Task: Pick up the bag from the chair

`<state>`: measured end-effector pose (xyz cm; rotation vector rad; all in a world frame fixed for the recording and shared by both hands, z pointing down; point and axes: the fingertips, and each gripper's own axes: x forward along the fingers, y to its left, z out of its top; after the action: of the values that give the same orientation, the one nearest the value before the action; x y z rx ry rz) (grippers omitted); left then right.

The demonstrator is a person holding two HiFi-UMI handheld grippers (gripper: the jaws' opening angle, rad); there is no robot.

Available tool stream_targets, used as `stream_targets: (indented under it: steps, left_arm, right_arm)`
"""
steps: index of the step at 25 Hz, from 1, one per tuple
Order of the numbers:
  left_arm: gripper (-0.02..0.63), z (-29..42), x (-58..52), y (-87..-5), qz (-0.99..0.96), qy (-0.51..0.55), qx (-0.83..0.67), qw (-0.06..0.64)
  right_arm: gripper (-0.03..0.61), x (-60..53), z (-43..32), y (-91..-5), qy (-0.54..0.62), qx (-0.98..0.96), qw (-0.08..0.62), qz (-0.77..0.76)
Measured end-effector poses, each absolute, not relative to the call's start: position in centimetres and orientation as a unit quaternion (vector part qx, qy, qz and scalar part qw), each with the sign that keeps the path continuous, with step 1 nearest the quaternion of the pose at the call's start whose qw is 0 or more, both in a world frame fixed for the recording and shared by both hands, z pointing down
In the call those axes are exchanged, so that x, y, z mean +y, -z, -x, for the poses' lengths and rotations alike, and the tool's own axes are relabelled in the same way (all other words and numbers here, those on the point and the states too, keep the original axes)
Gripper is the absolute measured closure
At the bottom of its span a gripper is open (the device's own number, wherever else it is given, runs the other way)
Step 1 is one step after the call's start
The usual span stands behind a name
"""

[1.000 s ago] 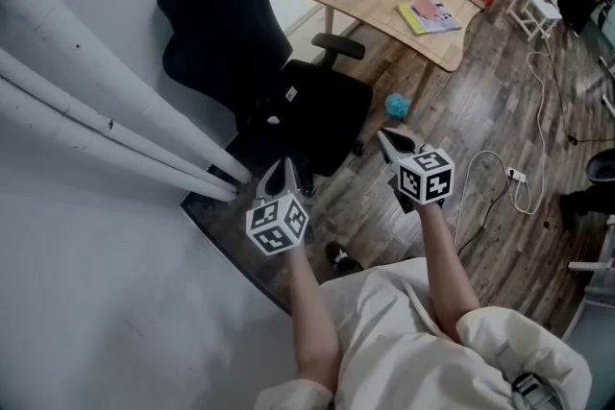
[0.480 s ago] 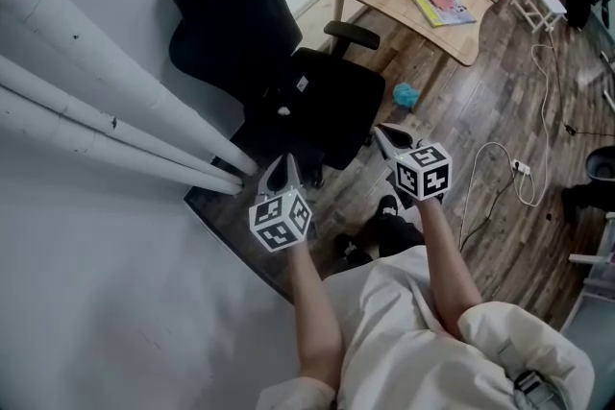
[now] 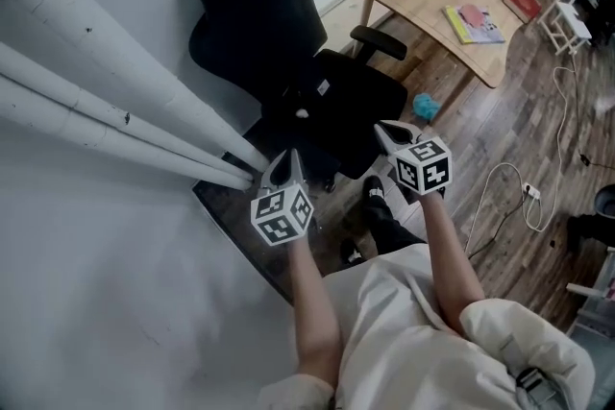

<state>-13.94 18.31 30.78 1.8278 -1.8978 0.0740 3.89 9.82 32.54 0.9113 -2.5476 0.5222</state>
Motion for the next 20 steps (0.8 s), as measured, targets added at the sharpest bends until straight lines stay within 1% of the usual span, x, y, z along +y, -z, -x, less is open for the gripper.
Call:
stream_targets:
  steps: [3, 7, 12, 16, 20]
  left_arm:
    - [0.607, 15.3, 15.5, -29.8, -0.664, -0.029, -0.707, 0.243]
    - [0.607, 16.3, 11.2, -29.3, -0.65, -0.027, -0.721, 0.241]
    - [0.607, 15.8, 6.1, -30.2, -0.635, -0.042, -0.731, 0.245]
    - [0.607, 15.1, 2.7, -31.2, -0.622, -0.056, -0.738, 0.255]
    - [0.607, 14.5, 0.5, -32.0, -0.604, -0.063, -0.75, 0.261]
  right_arm:
    - [0.578, 6.4, -2.6, -31.6, -0.188, -0.912, 0.179, -0.318]
    - [0.578, 2.1, -1.6, -32.3, -0.199, -0.915, 0.18, -0.301]
    - [0.578, -3.7, -1.4, -33.1, -0.22, -0.916, 0.174, -0.287]
    - [0.578, -8.3, -1.3, -33.3, -0.238, -0.919, 0.151, -0.275]
    - [0.578, -11.5, -1.2, -34.7, -0.252, -0.921, 0.156, -0.253]
